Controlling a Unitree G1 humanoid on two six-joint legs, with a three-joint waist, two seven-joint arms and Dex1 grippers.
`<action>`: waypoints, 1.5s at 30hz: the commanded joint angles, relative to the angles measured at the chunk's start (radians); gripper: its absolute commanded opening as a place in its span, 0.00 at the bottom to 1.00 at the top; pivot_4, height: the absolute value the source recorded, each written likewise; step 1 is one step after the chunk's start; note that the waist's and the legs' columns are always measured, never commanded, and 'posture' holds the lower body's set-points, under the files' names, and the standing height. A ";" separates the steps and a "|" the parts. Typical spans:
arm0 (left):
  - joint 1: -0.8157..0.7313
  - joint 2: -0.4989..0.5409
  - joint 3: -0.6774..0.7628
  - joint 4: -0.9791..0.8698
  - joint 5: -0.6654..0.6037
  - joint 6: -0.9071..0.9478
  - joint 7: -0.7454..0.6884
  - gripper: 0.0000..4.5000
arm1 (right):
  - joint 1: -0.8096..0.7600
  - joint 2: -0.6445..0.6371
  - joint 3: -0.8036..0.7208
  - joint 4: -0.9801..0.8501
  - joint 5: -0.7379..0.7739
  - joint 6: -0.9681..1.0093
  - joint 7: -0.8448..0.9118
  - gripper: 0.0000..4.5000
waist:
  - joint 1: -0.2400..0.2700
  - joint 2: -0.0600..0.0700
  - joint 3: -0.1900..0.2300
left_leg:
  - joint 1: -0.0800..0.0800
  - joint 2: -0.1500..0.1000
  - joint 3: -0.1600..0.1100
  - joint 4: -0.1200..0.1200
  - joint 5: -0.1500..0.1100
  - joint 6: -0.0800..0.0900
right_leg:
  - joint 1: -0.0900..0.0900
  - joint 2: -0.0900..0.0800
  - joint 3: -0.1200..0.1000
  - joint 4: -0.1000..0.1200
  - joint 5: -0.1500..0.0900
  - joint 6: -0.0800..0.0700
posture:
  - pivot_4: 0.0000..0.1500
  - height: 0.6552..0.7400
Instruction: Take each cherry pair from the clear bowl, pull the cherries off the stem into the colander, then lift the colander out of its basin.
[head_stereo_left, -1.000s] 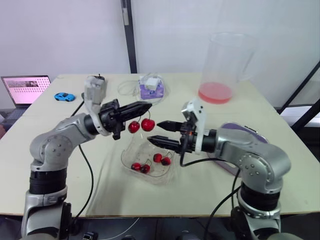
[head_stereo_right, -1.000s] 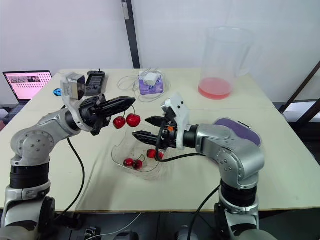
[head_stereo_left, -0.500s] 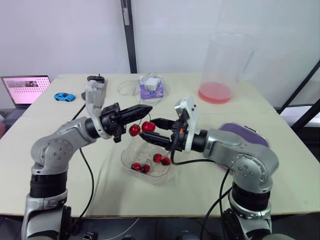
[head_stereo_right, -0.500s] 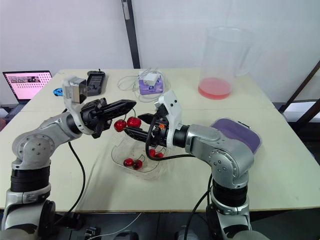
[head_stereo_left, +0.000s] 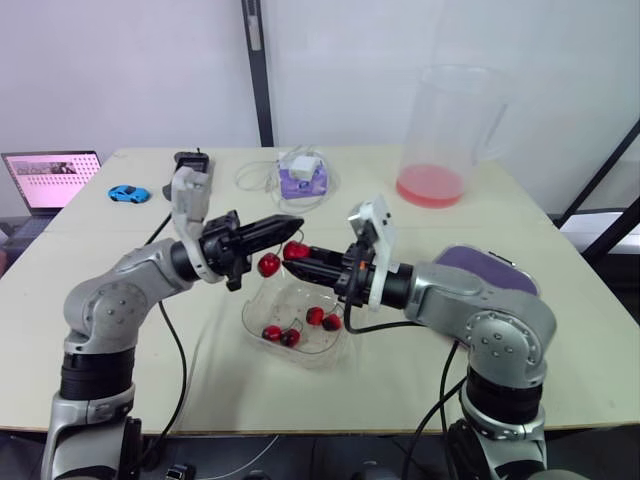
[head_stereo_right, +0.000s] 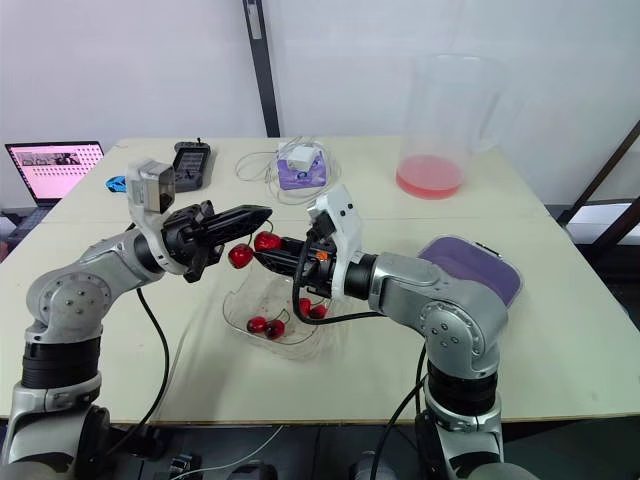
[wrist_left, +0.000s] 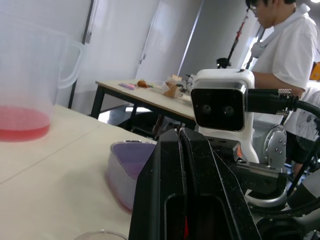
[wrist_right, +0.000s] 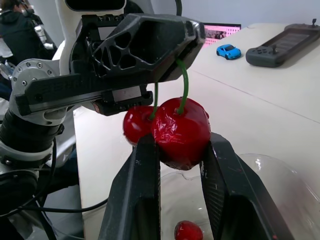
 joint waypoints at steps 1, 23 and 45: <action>-0.013 -0.001 0.003 -0.012 0.001 -0.019 -0.003 0.00 | -0.018 -0.006 -0.017 -0.014 0.042 -0.015 -0.017 0.15 | 0.000 0.000 0.000 | 0.000 0.000 0.000 0.000 0.000 0.000 | 0.000 0.000 0.000 0.000 0.000 0.000 | 1.00 0.92; -0.020 -0.018 -0.018 0.024 0.052 -0.071 -0.037 0.00 | 0.066 -0.955 0.012 0.225 -0.169 -0.262 0.340 0.15 | 0.030 0.000 0.001 | -0.001 -0.001 0.002 0.001 -0.001 0.002 | 0.002 -0.001 0.000 -0.006 0.000 0.000 | 1.00 0.92; -0.026 -0.029 -0.013 0.008 0.048 -0.072 -0.057 0.00 | 0.003 -0.990 -0.060 0.383 -0.084 -0.270 0.599 0.99 | 0.024 0.001 0.002 | 0.000 0.000 0.003 0.001 -0.004 0.007 | 0.004 0.000 0.002 -0.010 0.000 0.001 | 1.00 0.92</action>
